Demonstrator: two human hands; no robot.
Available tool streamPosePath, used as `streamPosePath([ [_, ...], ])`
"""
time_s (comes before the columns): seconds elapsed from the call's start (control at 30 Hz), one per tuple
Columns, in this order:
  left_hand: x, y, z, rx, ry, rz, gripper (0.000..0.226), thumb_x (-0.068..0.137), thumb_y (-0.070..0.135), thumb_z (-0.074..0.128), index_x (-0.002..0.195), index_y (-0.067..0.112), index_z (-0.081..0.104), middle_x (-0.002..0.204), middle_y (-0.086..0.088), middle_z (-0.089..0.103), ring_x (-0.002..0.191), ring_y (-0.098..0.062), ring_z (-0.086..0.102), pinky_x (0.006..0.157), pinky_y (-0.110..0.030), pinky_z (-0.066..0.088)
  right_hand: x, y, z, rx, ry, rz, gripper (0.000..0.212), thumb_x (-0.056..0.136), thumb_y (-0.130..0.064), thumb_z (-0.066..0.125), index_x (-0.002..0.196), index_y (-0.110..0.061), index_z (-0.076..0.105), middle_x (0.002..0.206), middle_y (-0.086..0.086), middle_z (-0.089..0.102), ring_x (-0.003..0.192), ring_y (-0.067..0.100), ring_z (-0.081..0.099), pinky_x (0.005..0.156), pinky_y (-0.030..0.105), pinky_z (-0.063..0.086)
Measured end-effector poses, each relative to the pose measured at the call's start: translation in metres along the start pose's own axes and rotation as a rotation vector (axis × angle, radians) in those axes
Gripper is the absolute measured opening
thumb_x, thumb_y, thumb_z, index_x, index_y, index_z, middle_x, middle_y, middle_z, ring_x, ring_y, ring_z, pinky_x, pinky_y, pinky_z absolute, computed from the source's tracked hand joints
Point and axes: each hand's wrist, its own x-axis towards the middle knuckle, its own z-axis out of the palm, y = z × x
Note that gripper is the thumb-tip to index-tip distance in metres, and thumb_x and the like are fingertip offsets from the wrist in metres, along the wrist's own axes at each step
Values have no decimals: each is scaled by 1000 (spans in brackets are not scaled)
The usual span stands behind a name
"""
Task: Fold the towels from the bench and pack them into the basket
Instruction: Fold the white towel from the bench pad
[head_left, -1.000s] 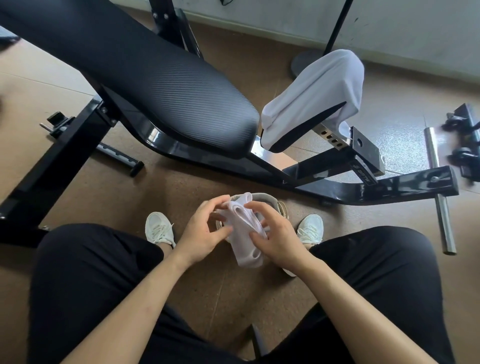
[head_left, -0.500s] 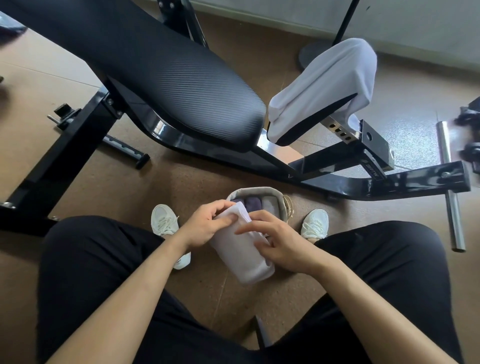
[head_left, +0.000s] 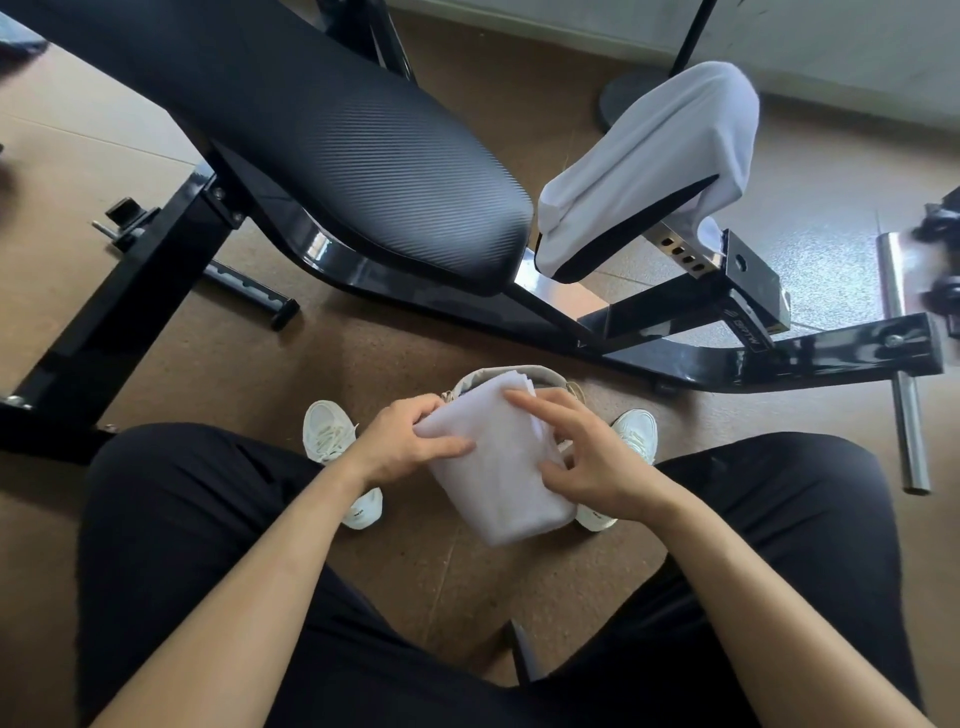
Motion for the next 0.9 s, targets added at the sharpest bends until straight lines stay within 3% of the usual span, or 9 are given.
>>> streamPosePath([
  [0.17, -2, 3, 8, -213, 153, -2, 47, 73, 45, 84, 113, 30, 64, 111, 5, 67, 107, -20, 67, 88, -50, 61, -3, 8, -6, -55, 30, 95, 90, 83, -19, 74, 158, -38, 28, 145, -16, 35, 132, 6, 40, 104, 23, 42],
  [0.27, -5, 5, 15, -286, 249, 2, 56, 90, 32, 76, 135, 38, 43, 130, 8, 53, 122, -15, 57, 96, -44, 58, 0, 9, 1, -65, 68, 140, 93, 84, -25, 76, 159, -38, 24, 144, -18, 34, 124, 6, 44, 100, 23, 44],
  [0.37, -9, 7, 20, -244, 238, 75, 69, 91, 30, 74, 135, 46, 24, 132, 5, 48, 120, -10, 56, 96, -38, 57, 5, 8, 9, -61, 148, 170, 94, 83, -23, 77, 160, -31, 24, 141, -13, 37, 119, 7, 45, 100, 23, 41],
  [0.47, -12, 8, 21, -58, 186, 177, 76, 84, 29, 83, 130, 52, 28, 141, 11, 35, 128, -4, 45, 99, -28, 49, 10, 11, 11, 8, 200, 200, 94, 81, -21, 76, 160, -29, 25, 140, -8, 39, 123, 14, 46, 104, 29, 44],
  [0.6, -13, 13, 25, 100, 145, 188, 66, 75, 35, 89, 124, 53, 47, 134, 13, 27, 127, -11, 36, 109, -32, 40, 12, 14, 9, 60, 220, 185, 95, 80, -17, 77, 160, -26, 27, 139, -5, 41, 126, 12, 46, 91, 11, 43],
  [0.7, -13, 20, 27, 129, 193, 146, 76, 67, 41, 93, 130, 45, 51, 133, 12, 24, 124, -13, 36, 106, -28, 39, 11, 12, 6, 19, 196, 153, 94, 82, -14, 76, 160, -28, 25, 141, -7, 39, 127, 9, 44, 92, 7, 39],
  [0.83, -13, 25, 27, 177, 213, 74, 93, 61, 41, 97, 138, 40, 44, 130, 10, 20, 122, -16, 36, 101, -30, 44, 10, 8, 8, -14, 138, 106, 93, 84, -10, 72, 160, -31, 24, 142, -11, 35, 136, 7, 36, 110, 19, 34],
  [0.9, -14, 26, 28, 211, 203, 52, 97, 62, 36, 96, 142, 38, 42, 131, 11, 17, 124, -21, 39, 100, -31, 47, 10, 7, 10, -45, 132, 110, 92, 84, -10, 71, 160, -31, 24, 143, -11, 34, 135, 7, 36, 112, 23, 35],
])
